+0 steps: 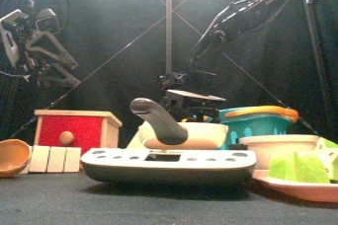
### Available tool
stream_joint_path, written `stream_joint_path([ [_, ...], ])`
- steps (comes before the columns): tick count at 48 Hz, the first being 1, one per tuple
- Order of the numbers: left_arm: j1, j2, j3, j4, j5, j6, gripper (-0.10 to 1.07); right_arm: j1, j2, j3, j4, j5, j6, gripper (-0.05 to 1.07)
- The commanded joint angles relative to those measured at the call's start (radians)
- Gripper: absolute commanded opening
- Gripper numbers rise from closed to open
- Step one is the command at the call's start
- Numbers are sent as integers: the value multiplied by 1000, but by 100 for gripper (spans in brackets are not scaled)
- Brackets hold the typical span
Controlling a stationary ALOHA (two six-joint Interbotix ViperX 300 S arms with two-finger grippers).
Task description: Grab pan
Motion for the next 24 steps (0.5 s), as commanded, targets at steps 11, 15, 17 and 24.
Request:
stream_joint_path([
  [11,2,2,-28,-3,-5,0,87,74,-170,8,-11,-17,0,95],
  [15,-5,3,-25,-6,-11,-3,87,94,-209,25,-12,-41,0,95],
  [17,-5,3,-25,-11,-9,-2,87,104,-232,41,-14,-67,3,95],
  [24,-8,2,-23,-20,-9,-2,87,114,-304,117,-11,-198,6,95],
])
